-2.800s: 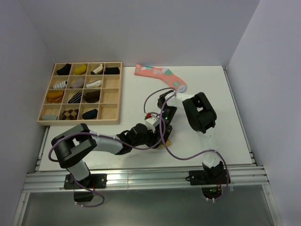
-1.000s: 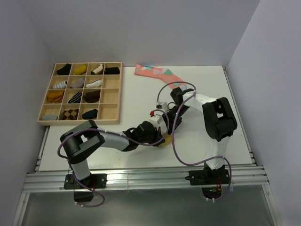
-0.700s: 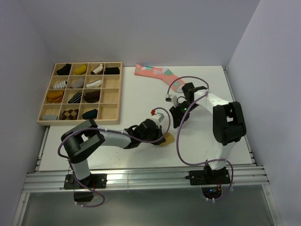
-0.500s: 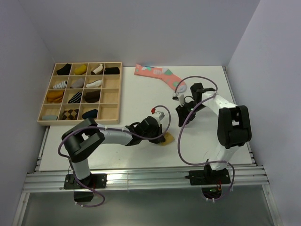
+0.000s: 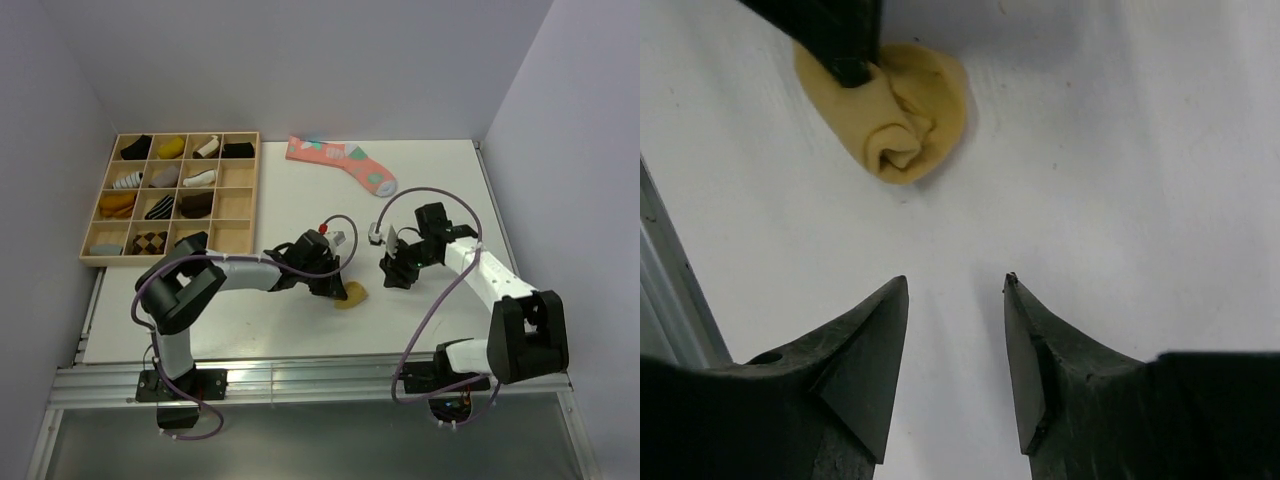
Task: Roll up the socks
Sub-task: Roll the sock at the center of the board.
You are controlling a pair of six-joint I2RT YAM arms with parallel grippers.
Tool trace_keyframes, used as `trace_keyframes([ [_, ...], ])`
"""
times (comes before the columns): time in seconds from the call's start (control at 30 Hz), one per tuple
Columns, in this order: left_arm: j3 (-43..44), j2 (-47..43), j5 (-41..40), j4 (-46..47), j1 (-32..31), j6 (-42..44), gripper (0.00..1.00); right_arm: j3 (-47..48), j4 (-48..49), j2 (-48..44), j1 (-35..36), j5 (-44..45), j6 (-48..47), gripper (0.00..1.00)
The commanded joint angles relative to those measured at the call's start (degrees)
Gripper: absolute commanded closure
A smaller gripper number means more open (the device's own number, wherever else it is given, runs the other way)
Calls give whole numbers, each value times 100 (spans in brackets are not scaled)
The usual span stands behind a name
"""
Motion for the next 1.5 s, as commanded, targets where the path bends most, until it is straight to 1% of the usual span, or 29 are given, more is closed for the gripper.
trace_keyframes([
  [0.0,-108,454,116,-1334,46,304,100,-204,-49,-424,232,-386,-886,49],
  [0.1,-82,604,248,-1326,46,304,100,-494,161,-880,784,-132,-756,47],
  [0.13,-64,630,309,-1326,46,295,100,-599,275,-1134,943,-18,-703,46],
  [0.17,-29,657,371,-1317,55,304,100,-809,528,-1258,1118,87,-658,45],
  [0.2,-20,709,397,-1317,55,304,100,-890,644,-1373,1433,289,-545,44],
  [0.23,6,727,467,-1326,64,304,100,-960,706,-1513,1576,378,-526,43],
  [0.3,59,797,547,-1334,82,322,100,-1075,812,-1523,1979,641,-465,43],
  [0.4,164,868,670,-1413,108,357,100,-1145,952,-1401,2332,844,-447,44],
  [0.57,278,956,1003,-1518,178,445,100,-1330,1312,-1339,2658,1160,-482,44],
  [0.87,340,1070,1188,-1765,266,647,100,-1470,1664,-1172,3088,1608,-465,45],
  [1.03,331,1114,1320,-1800,310,708,100,-1471,1770,-1031,3256,1776,-447,46],
  [1.47,498,1307,1619,-2046,503,902,100,-1585,1770,-1022,3862,2101,-263,46],
])
